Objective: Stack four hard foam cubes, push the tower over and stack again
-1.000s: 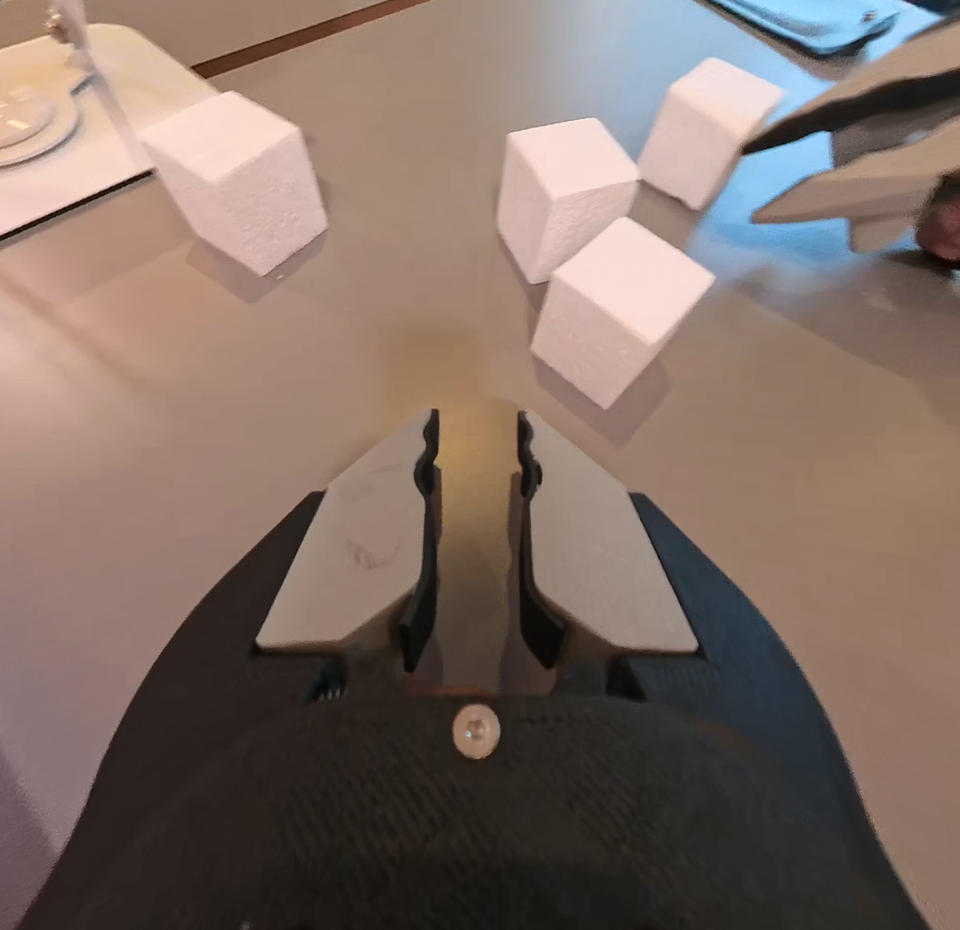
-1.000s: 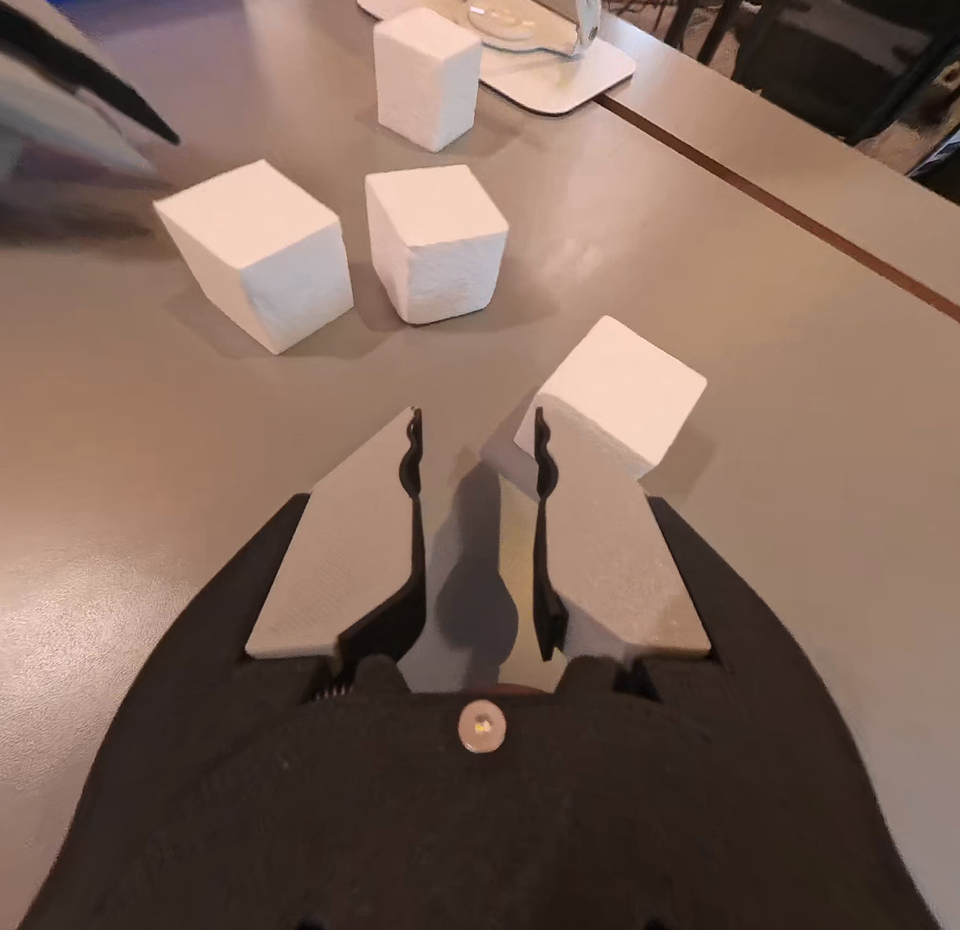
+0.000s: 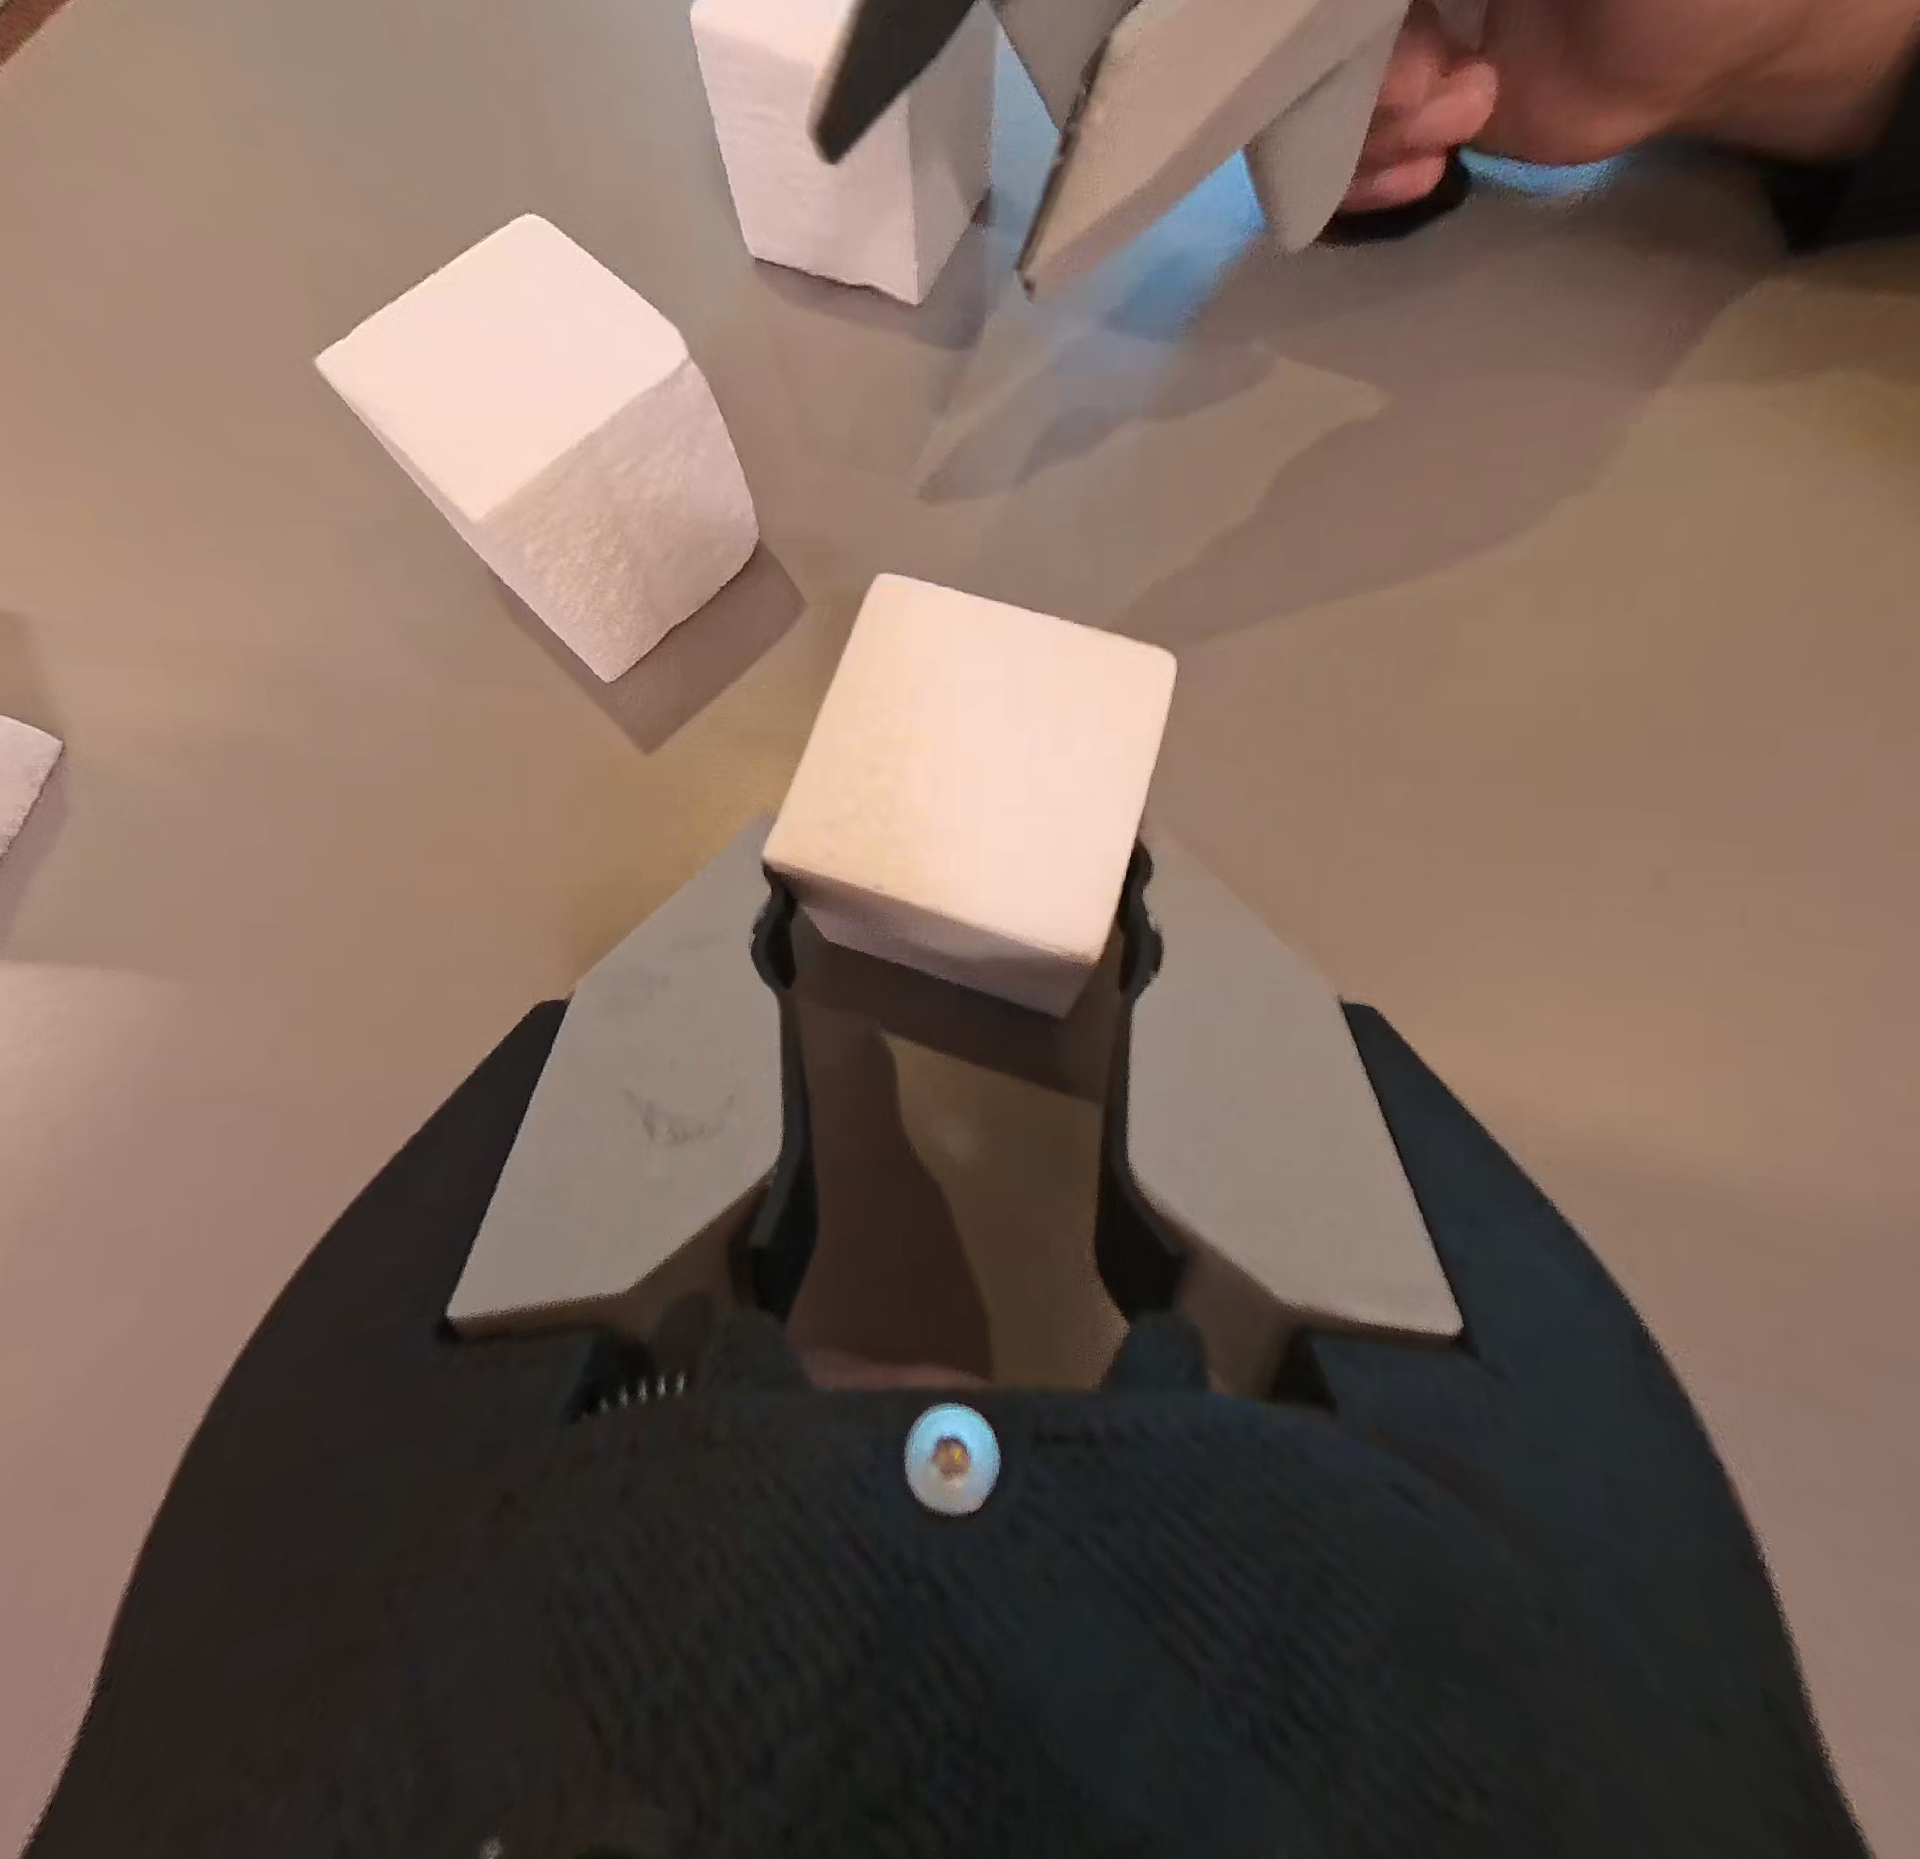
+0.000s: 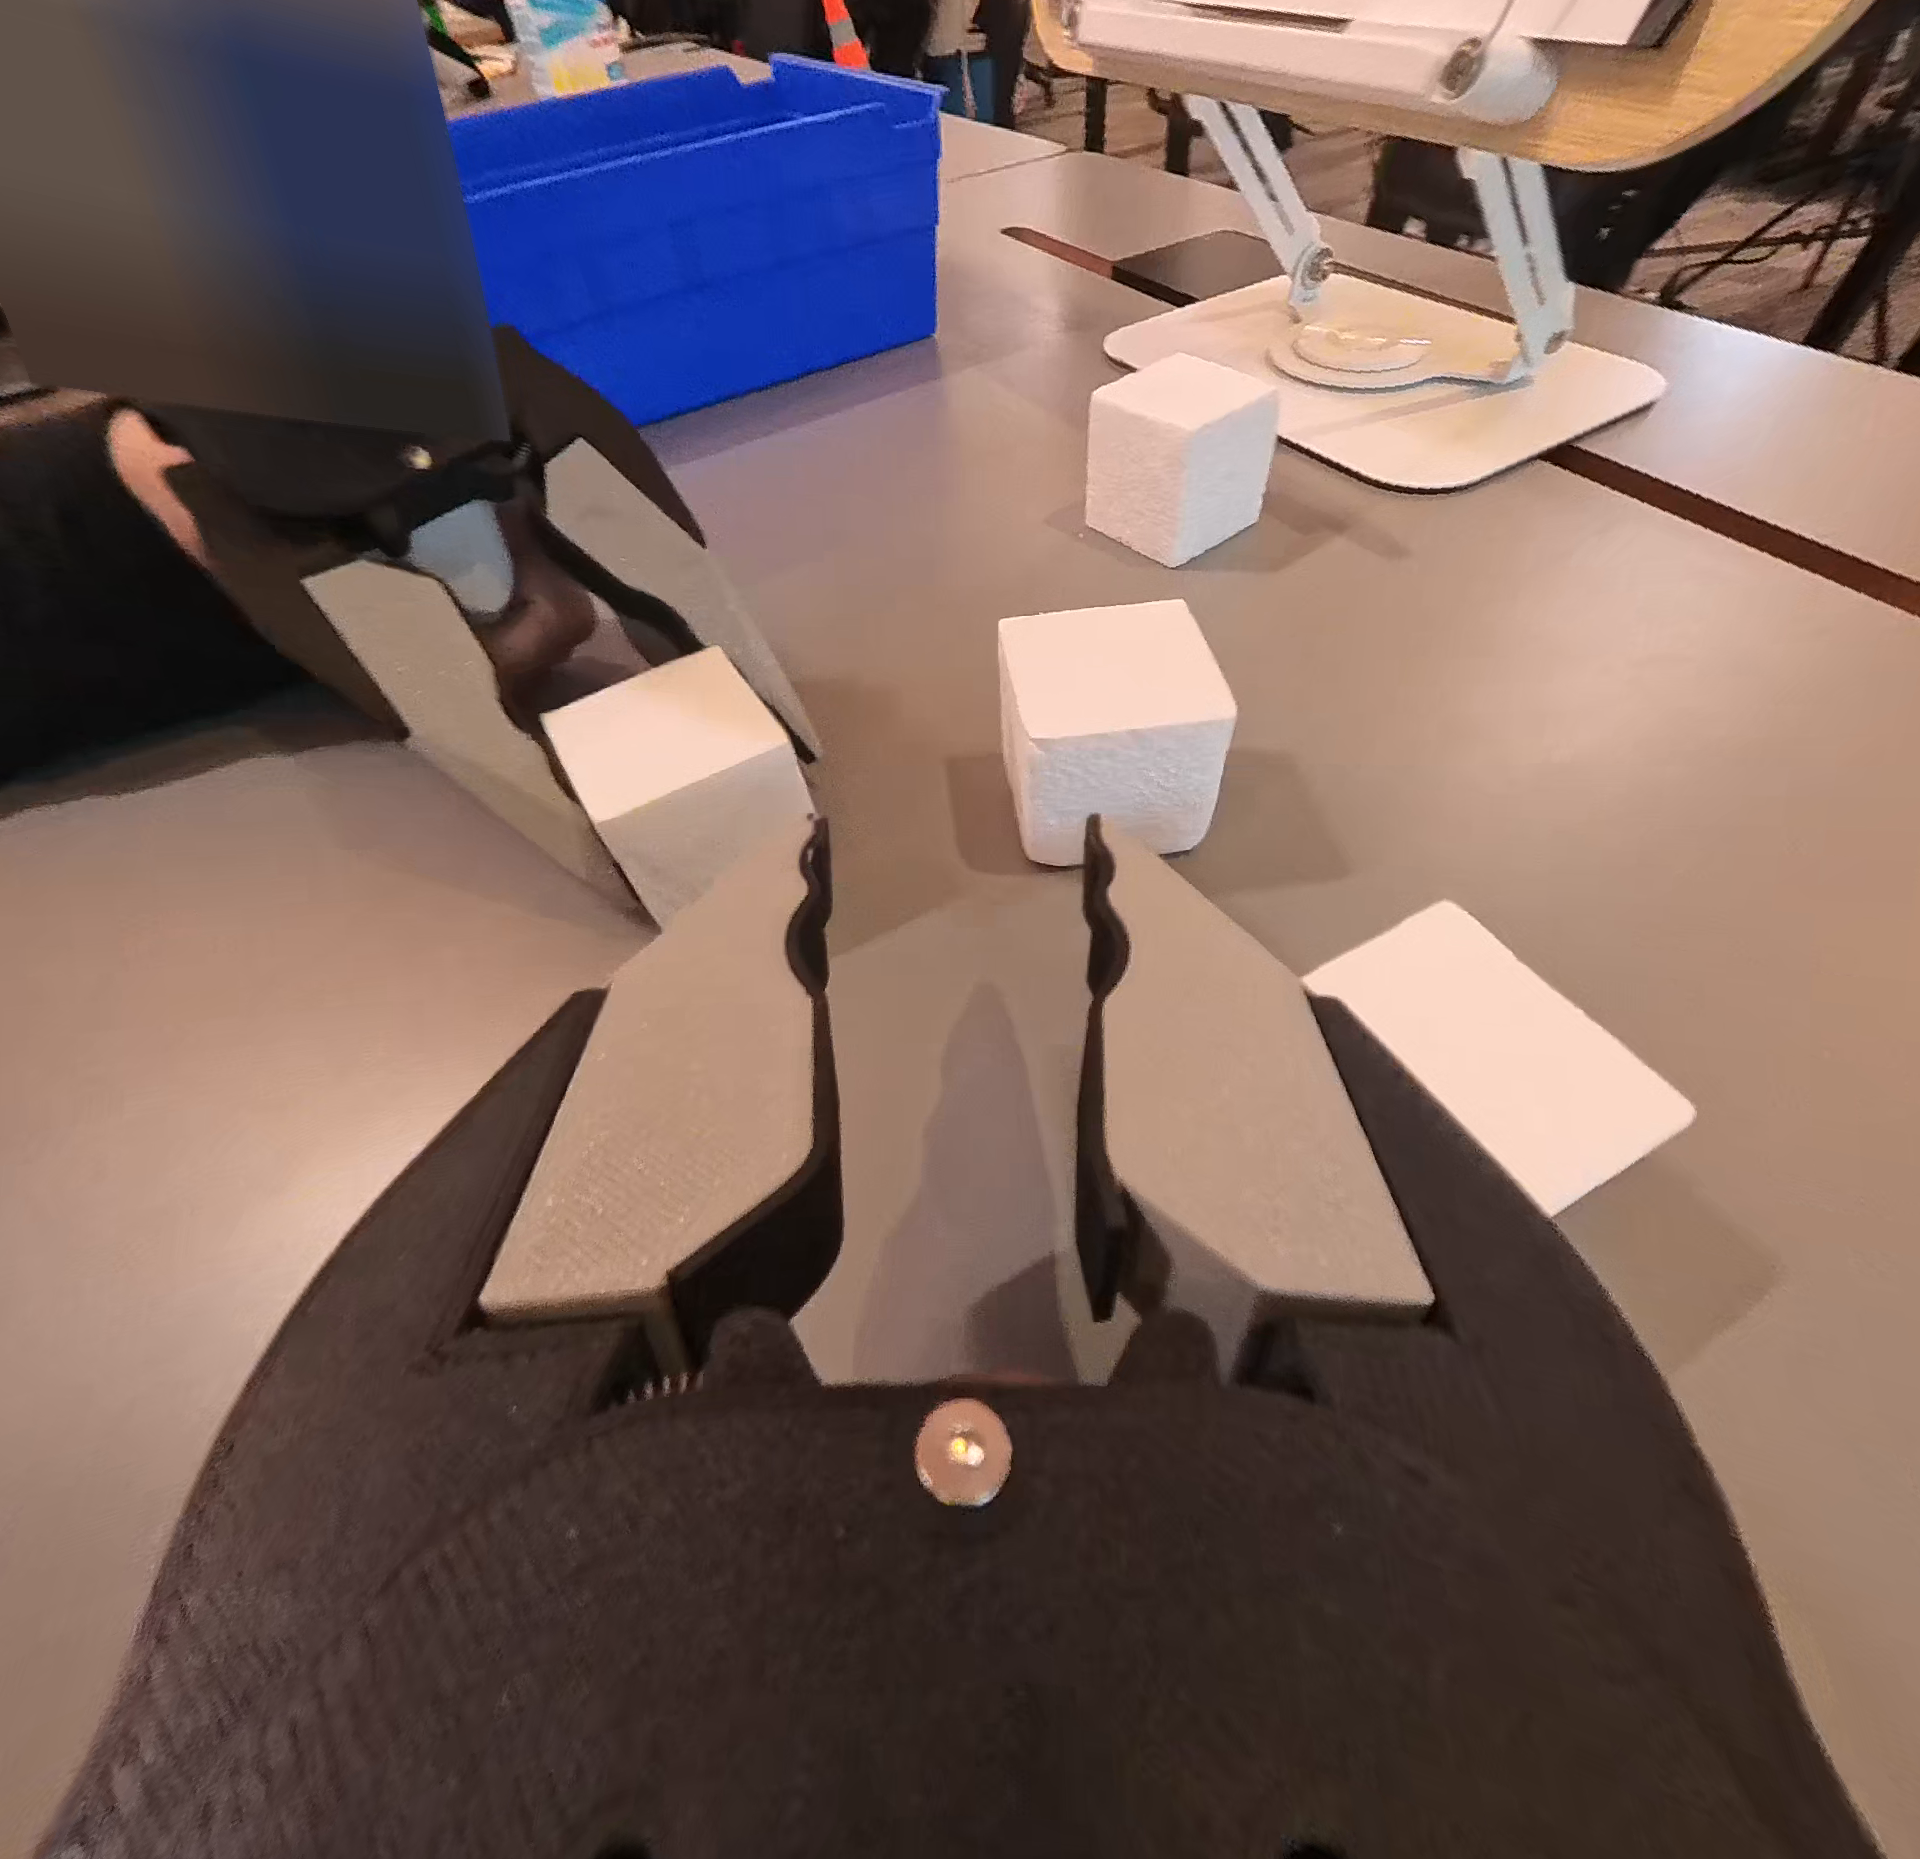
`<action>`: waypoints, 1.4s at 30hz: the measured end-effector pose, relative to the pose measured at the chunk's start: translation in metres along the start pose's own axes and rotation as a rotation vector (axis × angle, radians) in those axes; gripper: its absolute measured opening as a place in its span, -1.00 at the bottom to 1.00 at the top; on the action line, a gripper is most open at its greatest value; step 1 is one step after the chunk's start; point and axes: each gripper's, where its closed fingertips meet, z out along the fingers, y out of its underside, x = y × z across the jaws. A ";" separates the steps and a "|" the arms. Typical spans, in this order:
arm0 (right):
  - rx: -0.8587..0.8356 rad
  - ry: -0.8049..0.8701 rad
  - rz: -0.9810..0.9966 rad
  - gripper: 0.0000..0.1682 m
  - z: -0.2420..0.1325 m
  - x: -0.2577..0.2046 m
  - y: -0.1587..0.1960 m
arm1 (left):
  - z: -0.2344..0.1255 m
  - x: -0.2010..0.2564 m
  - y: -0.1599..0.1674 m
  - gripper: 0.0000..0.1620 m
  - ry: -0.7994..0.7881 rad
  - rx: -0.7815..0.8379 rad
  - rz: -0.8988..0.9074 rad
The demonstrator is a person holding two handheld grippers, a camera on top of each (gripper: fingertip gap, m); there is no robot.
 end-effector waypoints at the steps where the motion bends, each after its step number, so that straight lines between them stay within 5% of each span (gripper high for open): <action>1: -0.011 0.031 -0.011 -0.43 0.003 0.003 0.001 | 0.001 0.000 0.002 -0.23 -0.005 -0.016 0.004; 6: -0.094 0.163 -0.091 -0.19 0.022 0.019 0.005 | 0.000 -0.002 0.003 0.00 0.000 -0.021 -0.015; 17: -0.178 0.091 -0.016 -0.26 0.064 0.045 0.003 | -0.060 -0.038 -0.015 0.18 0.004 0.192 -0.218; 27: -0.003 -0.087 -0.081 -0.37 0.038 -0.002 -0.040 | -0.083 -0.110 0.003 0.00 -0.229 0.274 -0.506; 30: 0.049 -0.208 -0.103 -0.36 0.022 -0.034 -0.059 | -0.082 -0.114 0.006 -0.04 -0.285 0.249 -0.483; 35: -0.028 -0.293 -0.213 -0.36 0.019 -0.071 -0.054 | -0.094 -0.153 0.023 -0.03 -0.721 0.142 -0.339; 42: -0.099 -0.312 -0.248 -0.36 0.030 -0.079 -0.040 | -0.094 -0.158 0.023 0.06 -0.844 0.117 -0.283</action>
